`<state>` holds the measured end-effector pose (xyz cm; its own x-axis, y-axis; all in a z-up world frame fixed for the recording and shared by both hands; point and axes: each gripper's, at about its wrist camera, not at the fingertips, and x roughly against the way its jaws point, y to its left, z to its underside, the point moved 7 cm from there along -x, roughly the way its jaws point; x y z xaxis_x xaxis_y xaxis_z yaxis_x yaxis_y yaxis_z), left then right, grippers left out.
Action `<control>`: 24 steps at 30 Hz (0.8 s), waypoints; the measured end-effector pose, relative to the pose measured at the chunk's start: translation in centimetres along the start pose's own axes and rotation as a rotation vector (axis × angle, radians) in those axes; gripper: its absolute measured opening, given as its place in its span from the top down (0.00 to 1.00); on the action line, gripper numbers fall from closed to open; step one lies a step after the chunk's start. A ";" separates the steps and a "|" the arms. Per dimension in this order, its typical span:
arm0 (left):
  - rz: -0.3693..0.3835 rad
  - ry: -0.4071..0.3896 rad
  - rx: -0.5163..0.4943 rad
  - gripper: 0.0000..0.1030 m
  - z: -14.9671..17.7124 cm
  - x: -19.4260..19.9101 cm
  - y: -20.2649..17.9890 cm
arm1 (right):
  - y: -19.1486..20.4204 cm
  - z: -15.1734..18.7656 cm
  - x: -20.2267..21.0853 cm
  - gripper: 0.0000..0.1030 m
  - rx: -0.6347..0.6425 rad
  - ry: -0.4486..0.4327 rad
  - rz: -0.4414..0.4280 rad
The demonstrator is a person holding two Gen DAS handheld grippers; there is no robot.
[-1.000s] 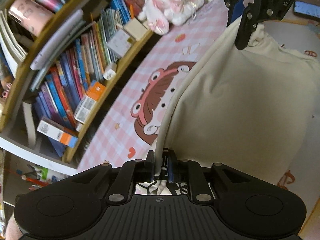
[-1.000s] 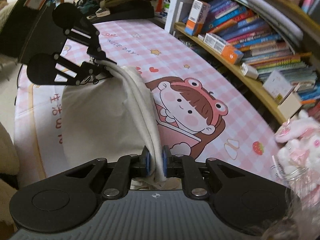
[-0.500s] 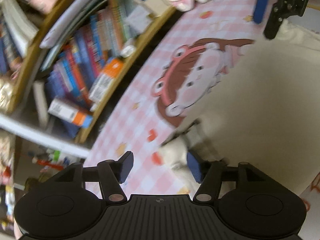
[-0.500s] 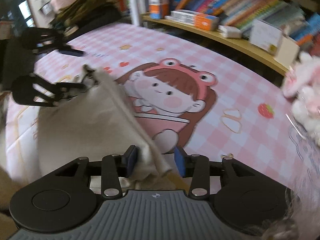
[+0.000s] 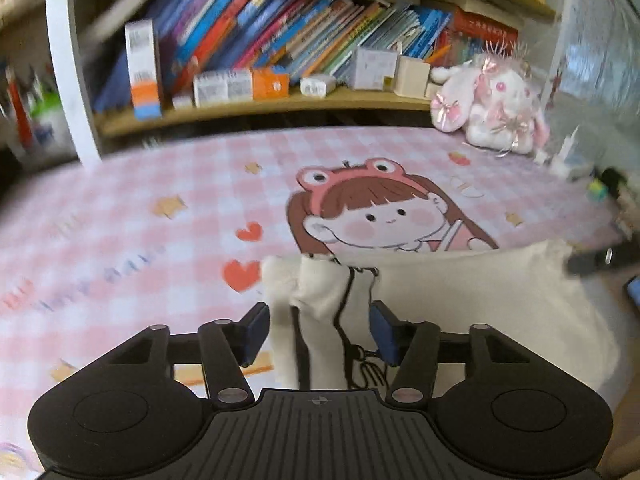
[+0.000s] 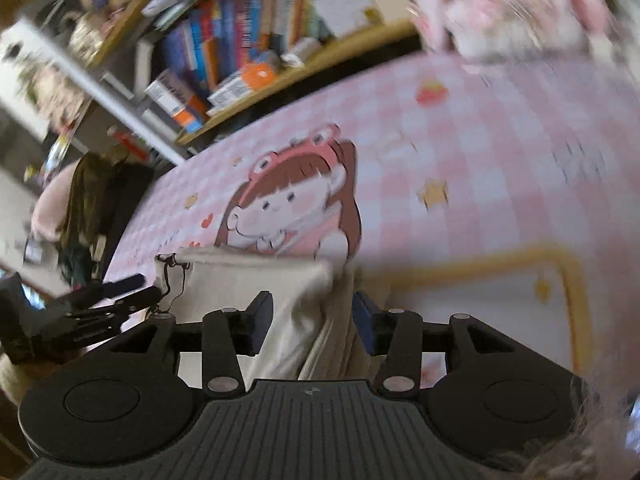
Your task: Fold clothes
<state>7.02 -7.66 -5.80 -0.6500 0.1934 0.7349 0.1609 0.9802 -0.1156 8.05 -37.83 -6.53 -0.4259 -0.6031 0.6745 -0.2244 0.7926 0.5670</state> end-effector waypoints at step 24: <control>0.264 0.001 0.319 0.67 -0.5 -0.8 4.2 | 0.1 3.0 -0.2 0.81 -0.213 -0.150 0.131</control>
<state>8.62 -3.73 -6.52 -0.6169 0.4400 0.6526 0.0834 0.8610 -0.5016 5.47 -37.40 -8.03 -0.5677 -0.4645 0.6797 0.0232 0.8163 0.5772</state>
